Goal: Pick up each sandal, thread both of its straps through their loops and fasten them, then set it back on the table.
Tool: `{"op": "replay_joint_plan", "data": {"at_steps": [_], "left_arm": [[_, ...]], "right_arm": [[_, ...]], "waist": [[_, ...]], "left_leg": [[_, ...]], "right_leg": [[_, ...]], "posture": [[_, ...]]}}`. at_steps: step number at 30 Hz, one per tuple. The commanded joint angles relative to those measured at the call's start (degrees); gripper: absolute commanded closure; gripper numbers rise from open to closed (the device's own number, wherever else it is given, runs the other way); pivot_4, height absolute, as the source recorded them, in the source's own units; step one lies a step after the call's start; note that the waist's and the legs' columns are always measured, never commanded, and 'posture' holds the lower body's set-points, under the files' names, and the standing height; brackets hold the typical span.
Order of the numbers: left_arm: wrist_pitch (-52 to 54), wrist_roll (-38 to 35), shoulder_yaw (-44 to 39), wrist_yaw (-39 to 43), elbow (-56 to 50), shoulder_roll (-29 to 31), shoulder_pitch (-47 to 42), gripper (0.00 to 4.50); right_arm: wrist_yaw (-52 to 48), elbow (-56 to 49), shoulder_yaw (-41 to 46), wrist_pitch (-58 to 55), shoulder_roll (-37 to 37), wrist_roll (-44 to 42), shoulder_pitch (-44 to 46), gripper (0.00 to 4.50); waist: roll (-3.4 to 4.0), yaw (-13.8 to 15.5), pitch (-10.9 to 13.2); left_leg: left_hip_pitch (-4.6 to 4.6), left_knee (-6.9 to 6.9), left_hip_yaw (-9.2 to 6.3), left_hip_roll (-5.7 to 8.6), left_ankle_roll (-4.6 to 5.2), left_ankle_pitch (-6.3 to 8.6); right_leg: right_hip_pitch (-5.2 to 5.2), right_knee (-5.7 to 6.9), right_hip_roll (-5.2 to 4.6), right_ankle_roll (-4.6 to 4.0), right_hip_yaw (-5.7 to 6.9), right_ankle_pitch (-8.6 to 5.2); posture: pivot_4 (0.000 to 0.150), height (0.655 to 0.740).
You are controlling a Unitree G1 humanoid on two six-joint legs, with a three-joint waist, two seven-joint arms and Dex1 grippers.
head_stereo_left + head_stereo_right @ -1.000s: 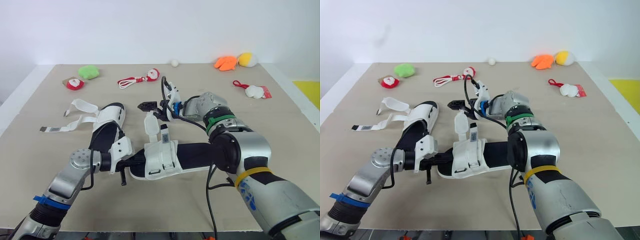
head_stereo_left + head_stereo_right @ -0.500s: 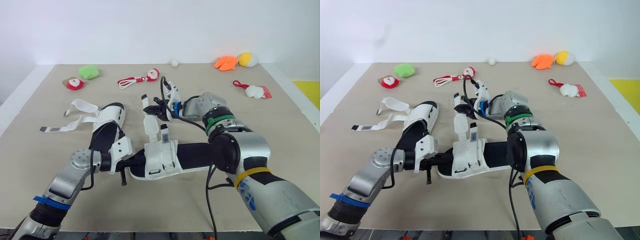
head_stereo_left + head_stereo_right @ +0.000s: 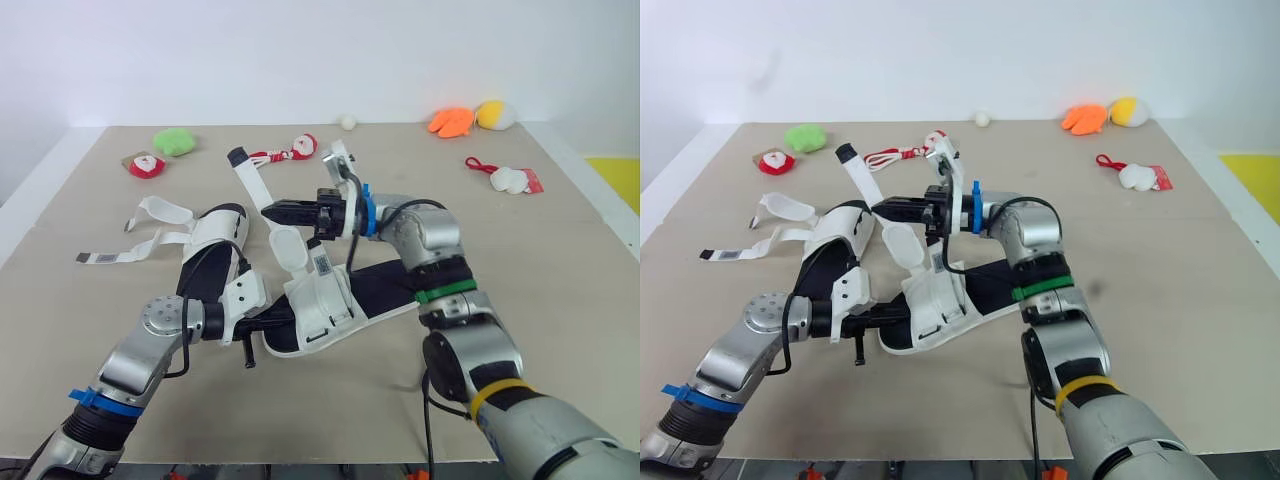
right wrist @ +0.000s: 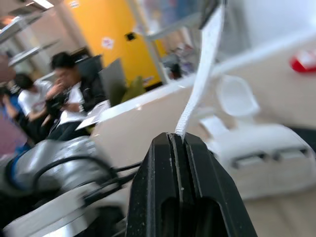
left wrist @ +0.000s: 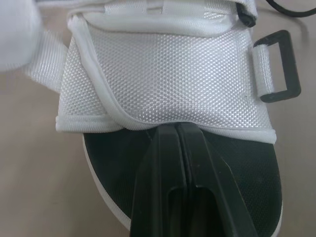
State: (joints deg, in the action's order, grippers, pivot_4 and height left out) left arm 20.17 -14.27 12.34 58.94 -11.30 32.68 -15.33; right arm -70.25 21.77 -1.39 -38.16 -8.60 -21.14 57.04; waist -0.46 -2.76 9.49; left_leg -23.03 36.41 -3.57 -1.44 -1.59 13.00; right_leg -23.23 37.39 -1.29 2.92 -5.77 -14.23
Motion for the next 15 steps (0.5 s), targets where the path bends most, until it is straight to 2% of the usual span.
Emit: {"op": "replay_joint_plan", "data": {"at_steps": [1, 4, 6, 10, 12, 15], "left_arm": [[1.72, 1.57, 3.73, 0.74, 2.54, 0.40, 2.06, 4.50], [1.66, 1.56, 3.67, 0.89, 2.60, 0.53, 2.03, 4.50], [1.58, 1.48, 3.57, 1.06, 2.67, 0.69, 1.99, 4.50], [1.46, 1.49, 3.54, 1.25, 2.83, 0.85, 1.91, 4.50], [1.37, 1.49, 3.55, 1.36, 2.94, 0.89, 1.83, 4.50], [1.29, 1.52, 3.61, 1.48, 3.11, 0.88, 1.68, 4.50]], "right_arm": [[-1.64, -13.36, 0.67, 6.85, -0.25, -4.16, -1.75, 4.43], [-5.30, -16.99, -1.43, 12.99, -3.13, -3.08, -6.25, 4.43], [-8.86, -19.01, -2.81, 19.33, -4.69, -2.43, -9.23, 4.43], [-11.34, -20.78, -4.29, 37.43, -4.70, -0.46, -15.11, 4.43], [-12.93, -19.02, -5.76, 44.31, -4.91, 0.79, -16.09, 4.43], [-17.27, -11.71, -7.84, 63.53, -4.14, 3.61, -15.99, 4.43]], "waist": [[0.00, 0.02, 0.00], [-0.01, -0.04, 0.01], [-0.02, -0.01, 0.01], [-0.02, -0.04, 0.01], [-0.02, -0.03, 0.01], [-0.03, -0.04, 0.01]], "left_leg": [[0.00, 0.00, 0.00, 0.00, -0.01, -0.01], [0.00, 0.01, 0.00, 0.00, -0.05, -0.03], [0.00, 0.01, 0.00, 0.00, -0.06, -0.04], [0.00, -0.01, 0.01, -0.01, -0.06, -0.03], [0.00, -0.01, 0.01, -0.02, -0.06, -0.02], [0.02, -0.01, 0.02, -0.02, -0.06, -0.02]], "right_leg": [[0.00, 0.00, 0.00, 0.00, 0.00, 0.00], [0.00, -0.01, 0.01, 0.04, 0.02, -0.03], [0.00, -0.01, 0.02, 0.40, 0.03, -0.24], [0.01, -0.03, 0.01, 0.42, 0.01, -0.26], [0.00, -0.03, 0.02, 0.41, 0.01, -0.25], [0.02, -0.03, 0.02, 0.37, 0.00, -0.23]], "posture": [[0.150, 0.7400], [0.150, 0.7400], [0.150, 0.7400], [0.150, 0.7400], [0.150, 0.7400], [0.150, 0.7400]]}}
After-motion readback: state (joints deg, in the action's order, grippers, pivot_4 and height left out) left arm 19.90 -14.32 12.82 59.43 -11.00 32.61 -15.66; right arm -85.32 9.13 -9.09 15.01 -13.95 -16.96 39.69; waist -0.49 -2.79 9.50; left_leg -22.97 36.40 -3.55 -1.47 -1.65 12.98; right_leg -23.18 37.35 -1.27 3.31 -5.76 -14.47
